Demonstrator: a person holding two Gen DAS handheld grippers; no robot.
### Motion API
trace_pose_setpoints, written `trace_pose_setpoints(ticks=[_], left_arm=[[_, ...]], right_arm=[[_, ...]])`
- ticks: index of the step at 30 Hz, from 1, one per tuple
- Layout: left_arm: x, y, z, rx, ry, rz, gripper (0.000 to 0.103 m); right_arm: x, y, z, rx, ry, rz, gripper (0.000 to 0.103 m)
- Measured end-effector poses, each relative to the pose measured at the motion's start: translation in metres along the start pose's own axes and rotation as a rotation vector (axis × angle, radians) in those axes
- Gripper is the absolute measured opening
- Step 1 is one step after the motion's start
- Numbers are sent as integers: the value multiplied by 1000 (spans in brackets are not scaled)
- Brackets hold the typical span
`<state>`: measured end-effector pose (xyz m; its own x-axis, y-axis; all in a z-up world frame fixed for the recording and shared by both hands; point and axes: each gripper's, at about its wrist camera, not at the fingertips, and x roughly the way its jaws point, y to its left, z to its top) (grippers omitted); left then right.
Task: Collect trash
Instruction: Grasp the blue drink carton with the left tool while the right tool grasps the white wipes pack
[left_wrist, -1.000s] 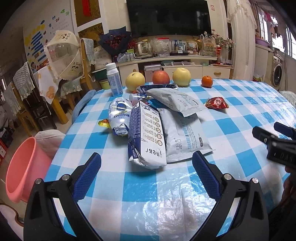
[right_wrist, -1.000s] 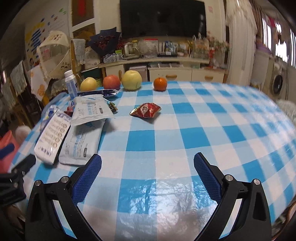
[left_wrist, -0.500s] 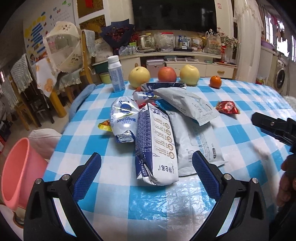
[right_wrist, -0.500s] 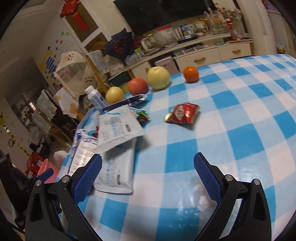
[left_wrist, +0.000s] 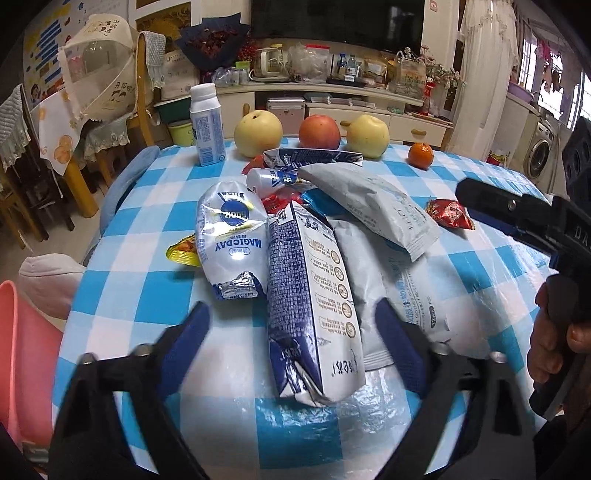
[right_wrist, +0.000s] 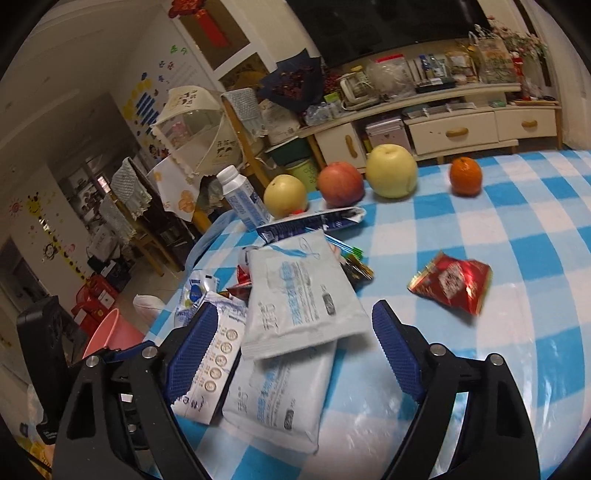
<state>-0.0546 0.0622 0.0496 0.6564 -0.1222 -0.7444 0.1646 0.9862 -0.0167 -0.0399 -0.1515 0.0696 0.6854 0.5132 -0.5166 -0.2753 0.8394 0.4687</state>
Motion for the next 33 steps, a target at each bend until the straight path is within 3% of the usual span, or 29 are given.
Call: trace_pose_setpoints(ticks=[1, 6, 13, 17, 23, 24, 28, 33], left_arm=[[3, 2, 1, -9, 9, 2, 69], [13, 5, 3, -35, 37, -12, 66], [20, 7, 4, -76, 60, -72, 40], [21, 5, 2, -75, 65, -91, 37], [20, 12, 0, -106, 65, -134, 35], [19, 13, 0, -112, 63, -140, 33], [12, 18, 2, -139, 37, -175, 33], [9, 21, 3, -156, 25, -202, 32]], right_arm=[[5, 2, 2, -5, 2, 2, 89], [35, 12, 11, -61, 41, -28, 90], [66, 18, 15, -111, 89, -89, 90], [79, 20, 12, -127, 135, -95, 90], [84, 23, 10, -177, 162, -140, 64], [83, 22, 10, -178, 157, -148, 56], [77, 22, 11, -195, 135, -170, 48], [67, 26, 9, -248, 93, -223, 30]])
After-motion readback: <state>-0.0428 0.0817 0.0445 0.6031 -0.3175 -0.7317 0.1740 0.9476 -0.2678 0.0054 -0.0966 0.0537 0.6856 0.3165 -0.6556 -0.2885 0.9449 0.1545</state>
